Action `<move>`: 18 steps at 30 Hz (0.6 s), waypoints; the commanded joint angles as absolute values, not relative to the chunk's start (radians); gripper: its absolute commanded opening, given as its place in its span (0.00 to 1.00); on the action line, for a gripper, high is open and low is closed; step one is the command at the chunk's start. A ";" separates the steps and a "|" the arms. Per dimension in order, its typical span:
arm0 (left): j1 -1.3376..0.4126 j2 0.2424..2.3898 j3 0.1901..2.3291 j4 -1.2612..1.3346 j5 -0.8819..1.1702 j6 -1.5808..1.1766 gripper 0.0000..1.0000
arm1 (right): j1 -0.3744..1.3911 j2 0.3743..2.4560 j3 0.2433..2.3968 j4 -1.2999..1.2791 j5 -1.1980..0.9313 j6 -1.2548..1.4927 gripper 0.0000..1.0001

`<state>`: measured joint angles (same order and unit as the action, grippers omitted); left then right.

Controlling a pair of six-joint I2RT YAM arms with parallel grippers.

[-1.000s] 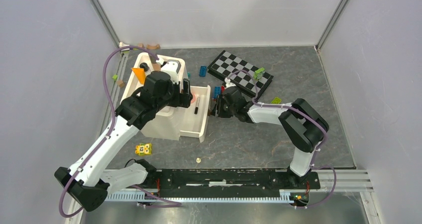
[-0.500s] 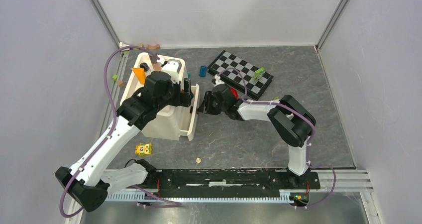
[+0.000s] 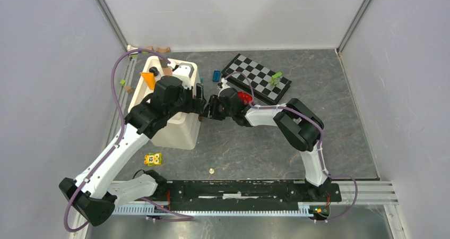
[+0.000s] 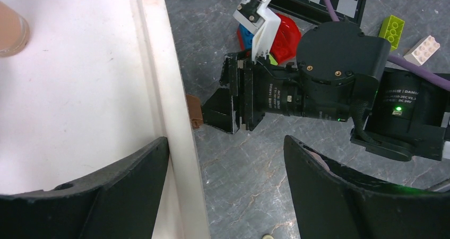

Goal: Organize the makeup
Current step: Close the drawer in the storage box, then reset both arms

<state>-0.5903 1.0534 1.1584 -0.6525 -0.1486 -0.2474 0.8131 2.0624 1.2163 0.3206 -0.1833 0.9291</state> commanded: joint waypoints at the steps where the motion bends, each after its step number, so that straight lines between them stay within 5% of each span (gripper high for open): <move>1: -0.590 1.078 1.134 -0.679 -0.075 -0.233 0.84 | 0.832 2.100 1.282 0.418 -0.231 0.966 0.45; 8: -0.591 1.069 1.147 -0.686 -0.090 -0.235 0.84 | 0.830 2.066 1.250 0.425 -0.222 0.941 0.46; 18: -0.590 1.092 1.382 -0.789 -0.166 -0.188 0.86 | 0.711 1.674 1.088 0.081 -0.080 0.582 0.48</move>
